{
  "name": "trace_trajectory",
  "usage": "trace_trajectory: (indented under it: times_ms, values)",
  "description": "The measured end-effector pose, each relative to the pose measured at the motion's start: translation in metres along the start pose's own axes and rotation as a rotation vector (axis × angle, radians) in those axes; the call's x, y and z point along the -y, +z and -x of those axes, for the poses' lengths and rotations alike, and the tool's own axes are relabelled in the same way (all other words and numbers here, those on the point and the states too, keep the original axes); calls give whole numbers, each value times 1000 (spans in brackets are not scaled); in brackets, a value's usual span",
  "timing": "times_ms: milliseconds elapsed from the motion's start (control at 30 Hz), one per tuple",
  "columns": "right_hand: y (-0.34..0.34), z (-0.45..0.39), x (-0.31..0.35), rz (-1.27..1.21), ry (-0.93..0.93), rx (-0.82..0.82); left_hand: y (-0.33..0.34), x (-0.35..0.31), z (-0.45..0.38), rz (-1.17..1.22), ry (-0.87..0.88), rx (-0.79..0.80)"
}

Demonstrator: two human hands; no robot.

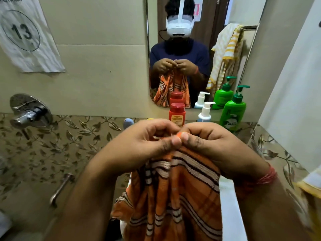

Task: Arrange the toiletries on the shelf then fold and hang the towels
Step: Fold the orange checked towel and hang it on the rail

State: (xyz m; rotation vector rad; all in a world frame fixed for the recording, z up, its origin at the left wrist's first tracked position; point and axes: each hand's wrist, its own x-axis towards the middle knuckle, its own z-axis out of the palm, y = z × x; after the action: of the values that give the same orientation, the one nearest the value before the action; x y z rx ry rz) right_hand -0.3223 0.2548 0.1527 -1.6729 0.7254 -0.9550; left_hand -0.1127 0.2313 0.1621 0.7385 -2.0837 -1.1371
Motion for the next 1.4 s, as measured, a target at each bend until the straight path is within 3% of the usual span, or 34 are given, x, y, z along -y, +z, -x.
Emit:
trace_trajectory:
  times_ms: [100,200,267,300,400,467,633,800,833,967,1033,1167,1267,1400]
  values:
    - [-10,10,-3,35,83,51,-13,8,7,167,45,-202]
    - [-18,20,-9,115,171,215,-22,17,9,378,79,-448]
    - [-16,22,-11,83,156,230,-22,17,6,360,48,-521]
    - [-13,21,-11,46,136,205,-20,15,5,300,35,-473]
    - [-3,11,-8,-93,82,86,-8,7,3,142,6,-128]
    - [4,3,-6,-87,42,22,0,5,1,5,-9,-12]
    - [2,7,-8,-53,67,-107,-5,6,3,72,-35,-129]
    - [-13,20,-9,45,120,-149,-11,14,5,104,-54,-445]
    - [-13,20,-6,30,116,-155,-10,12,6,64,-67,-406]
    - [-2,12,5,67,59,-141,10,2,2,-107,-69,-11]
    - [0,11,8,96,33,-168,15,2,0,-15,-6,-105]
    - [-15,28,9,80,74,-241,0,15,2,130,-3,-513]
    - [-25,41,8,-61,76,-316,-4,20,2,131,-28,-573]
    - [-26,46,9,-168,23,-236,-1,27,-3,138,-84,-647]
